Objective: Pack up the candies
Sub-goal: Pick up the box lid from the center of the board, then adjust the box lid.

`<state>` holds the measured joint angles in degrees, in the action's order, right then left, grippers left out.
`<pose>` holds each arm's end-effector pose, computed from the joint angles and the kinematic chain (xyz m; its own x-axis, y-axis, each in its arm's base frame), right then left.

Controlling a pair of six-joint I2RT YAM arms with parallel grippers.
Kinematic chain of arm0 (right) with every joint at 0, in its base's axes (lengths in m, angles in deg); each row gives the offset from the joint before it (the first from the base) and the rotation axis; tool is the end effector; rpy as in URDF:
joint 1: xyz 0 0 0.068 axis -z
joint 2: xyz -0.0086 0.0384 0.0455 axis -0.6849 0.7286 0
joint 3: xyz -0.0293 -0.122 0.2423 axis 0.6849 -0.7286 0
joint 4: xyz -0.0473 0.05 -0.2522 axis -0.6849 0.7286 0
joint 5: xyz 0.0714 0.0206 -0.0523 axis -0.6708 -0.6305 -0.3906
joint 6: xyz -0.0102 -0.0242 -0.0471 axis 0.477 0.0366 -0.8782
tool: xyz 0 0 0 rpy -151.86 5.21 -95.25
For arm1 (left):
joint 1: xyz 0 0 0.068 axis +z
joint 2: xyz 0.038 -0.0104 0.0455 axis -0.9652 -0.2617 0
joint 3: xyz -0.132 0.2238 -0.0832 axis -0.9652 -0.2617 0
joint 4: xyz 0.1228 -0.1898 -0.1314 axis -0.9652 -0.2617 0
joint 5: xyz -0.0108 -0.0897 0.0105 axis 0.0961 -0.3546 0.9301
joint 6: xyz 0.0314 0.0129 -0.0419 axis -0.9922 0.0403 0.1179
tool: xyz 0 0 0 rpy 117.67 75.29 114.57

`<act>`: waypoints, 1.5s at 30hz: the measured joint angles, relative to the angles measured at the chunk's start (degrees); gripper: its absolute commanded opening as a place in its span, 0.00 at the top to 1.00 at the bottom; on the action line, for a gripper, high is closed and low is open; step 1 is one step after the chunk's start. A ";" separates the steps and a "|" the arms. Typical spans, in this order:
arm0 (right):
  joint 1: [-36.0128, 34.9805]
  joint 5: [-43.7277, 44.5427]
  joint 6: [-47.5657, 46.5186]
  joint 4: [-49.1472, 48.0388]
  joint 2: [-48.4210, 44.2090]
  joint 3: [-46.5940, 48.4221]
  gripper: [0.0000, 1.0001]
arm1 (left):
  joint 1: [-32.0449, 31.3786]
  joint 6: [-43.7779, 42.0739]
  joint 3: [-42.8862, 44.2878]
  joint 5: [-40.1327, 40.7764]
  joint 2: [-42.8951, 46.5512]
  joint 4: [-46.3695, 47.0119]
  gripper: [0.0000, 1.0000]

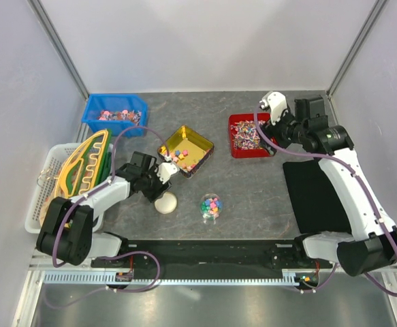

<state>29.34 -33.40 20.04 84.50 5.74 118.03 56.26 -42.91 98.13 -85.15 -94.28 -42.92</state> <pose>0.2473 0.0712 0.3921 -0.3856 -0.4943 -0.7791 -0.6475 0.7465 -0.1531 0.2178 -0.0821 0.1583 -0.4284 0.7385 -0.5207 0.8221 0.5577 0.1147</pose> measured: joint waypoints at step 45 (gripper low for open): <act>-5.11 -62.55 0.13 7.67 31.61 11.43 0.02 | -2.47 -0.13 20.24 -42.16 14.43 -1.53 0.98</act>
<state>24.22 -95.96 20.17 92.18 37.35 129.47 53.79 -43.04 118.37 -127.31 -79.85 -44.45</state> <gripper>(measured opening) 0.982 0.026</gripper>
